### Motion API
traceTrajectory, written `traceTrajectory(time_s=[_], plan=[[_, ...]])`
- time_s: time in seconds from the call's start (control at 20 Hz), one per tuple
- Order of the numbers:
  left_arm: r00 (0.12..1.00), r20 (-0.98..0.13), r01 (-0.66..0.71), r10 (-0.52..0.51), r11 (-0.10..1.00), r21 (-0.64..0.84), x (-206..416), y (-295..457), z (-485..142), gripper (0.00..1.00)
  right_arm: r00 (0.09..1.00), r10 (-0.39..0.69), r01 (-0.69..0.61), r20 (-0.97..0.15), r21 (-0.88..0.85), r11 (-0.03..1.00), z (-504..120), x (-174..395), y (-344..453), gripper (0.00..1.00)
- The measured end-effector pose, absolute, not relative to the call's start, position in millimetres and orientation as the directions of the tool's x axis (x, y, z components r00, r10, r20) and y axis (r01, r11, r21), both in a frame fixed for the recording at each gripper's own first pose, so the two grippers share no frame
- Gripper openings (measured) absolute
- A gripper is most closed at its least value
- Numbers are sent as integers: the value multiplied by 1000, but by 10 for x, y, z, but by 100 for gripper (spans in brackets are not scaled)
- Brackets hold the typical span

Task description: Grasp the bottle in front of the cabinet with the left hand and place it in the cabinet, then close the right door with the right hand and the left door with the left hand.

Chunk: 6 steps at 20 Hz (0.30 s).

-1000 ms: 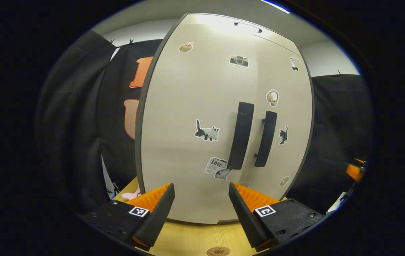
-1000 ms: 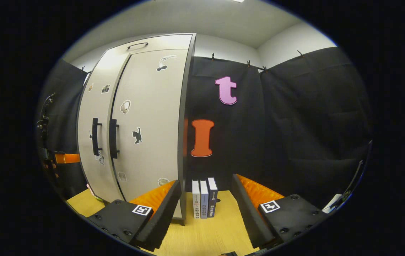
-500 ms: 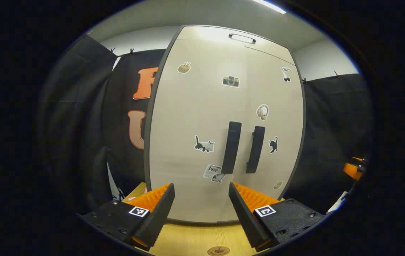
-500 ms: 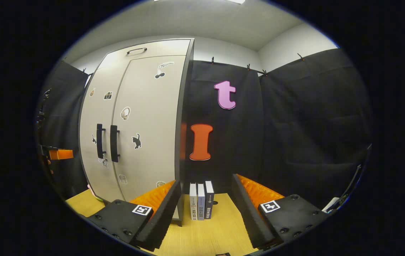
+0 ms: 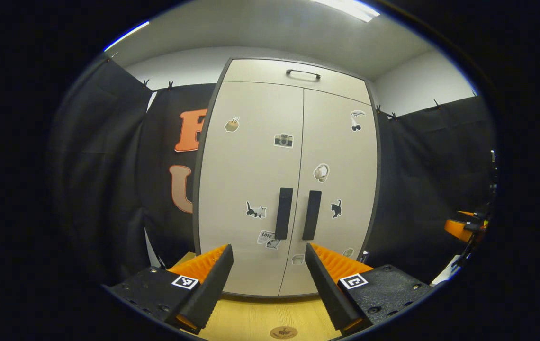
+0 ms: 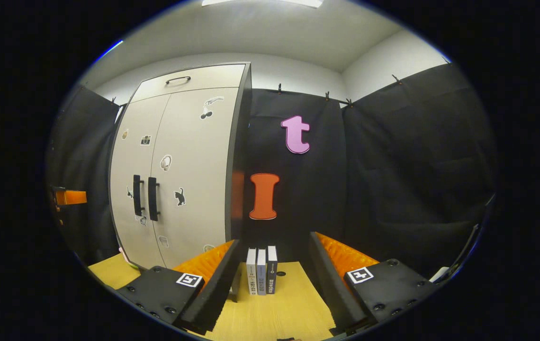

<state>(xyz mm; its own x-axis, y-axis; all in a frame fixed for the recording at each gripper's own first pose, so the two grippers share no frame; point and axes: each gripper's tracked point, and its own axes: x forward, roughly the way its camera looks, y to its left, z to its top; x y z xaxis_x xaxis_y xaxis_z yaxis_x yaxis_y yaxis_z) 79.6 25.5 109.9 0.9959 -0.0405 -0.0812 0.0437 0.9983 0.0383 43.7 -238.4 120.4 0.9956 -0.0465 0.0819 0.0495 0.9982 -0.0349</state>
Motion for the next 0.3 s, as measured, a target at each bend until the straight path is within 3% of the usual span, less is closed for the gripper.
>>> traceTrajectory(time_s=[0.3], plan=[[997, -79, 17, -19, 1000, -22, 600, 98, 1146, 93, 996, -23, 25, 86, -22, 999, 1249, 397, -2535, 95]])
